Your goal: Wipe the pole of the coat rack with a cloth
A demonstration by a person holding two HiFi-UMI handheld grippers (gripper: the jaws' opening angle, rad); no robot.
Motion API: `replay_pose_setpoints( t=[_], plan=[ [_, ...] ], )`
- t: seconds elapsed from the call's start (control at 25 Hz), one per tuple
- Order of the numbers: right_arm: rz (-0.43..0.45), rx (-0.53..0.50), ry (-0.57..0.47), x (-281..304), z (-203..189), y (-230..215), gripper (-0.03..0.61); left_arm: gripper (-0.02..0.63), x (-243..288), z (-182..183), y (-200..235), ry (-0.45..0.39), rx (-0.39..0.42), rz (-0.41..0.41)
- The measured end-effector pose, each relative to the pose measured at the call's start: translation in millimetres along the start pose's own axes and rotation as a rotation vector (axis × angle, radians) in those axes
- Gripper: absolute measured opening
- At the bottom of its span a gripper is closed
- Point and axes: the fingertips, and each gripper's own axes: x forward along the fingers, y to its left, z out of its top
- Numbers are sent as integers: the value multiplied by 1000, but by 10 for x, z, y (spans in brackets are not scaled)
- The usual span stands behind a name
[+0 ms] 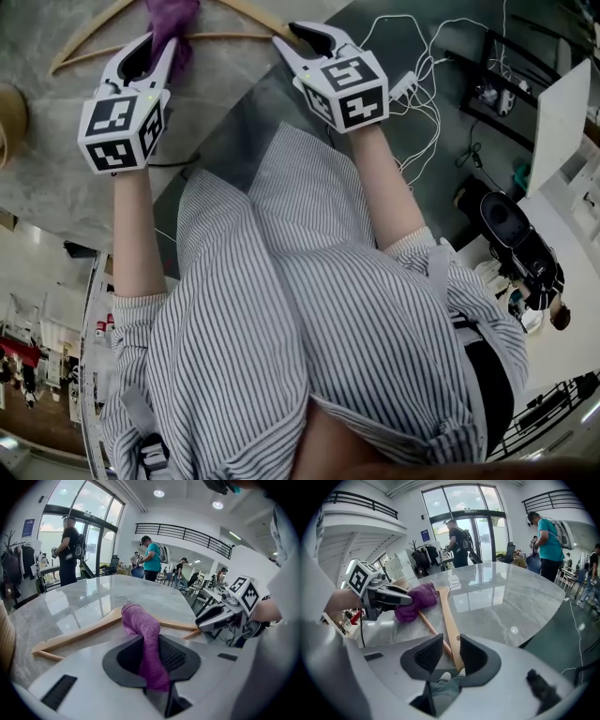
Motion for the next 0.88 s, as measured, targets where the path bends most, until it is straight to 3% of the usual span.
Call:
replay_pose_setpoints(
  t=[0.88],
  plan=[
    [-14,39,11,-134,-303,-237,115,91,427,66,-784,27,87,-153]
  ],
)
